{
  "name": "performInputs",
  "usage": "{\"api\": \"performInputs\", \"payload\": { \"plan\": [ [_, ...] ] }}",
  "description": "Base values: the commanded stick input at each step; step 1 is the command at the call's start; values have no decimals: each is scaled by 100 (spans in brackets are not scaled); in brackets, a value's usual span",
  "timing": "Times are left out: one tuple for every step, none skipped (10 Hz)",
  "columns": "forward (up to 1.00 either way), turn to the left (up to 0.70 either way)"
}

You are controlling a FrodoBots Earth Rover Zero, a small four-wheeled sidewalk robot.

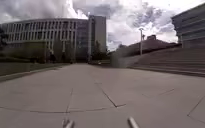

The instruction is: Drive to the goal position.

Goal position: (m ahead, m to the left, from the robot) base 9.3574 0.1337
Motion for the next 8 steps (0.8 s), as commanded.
{"api": "performInputs", "payload": {
  "plan": [
    [100,1],
    [100,1],
    [100,1],
    [100,1],
    [100,1],
    [100,1],
    [100,1],
    [100,1]
  ]
}}
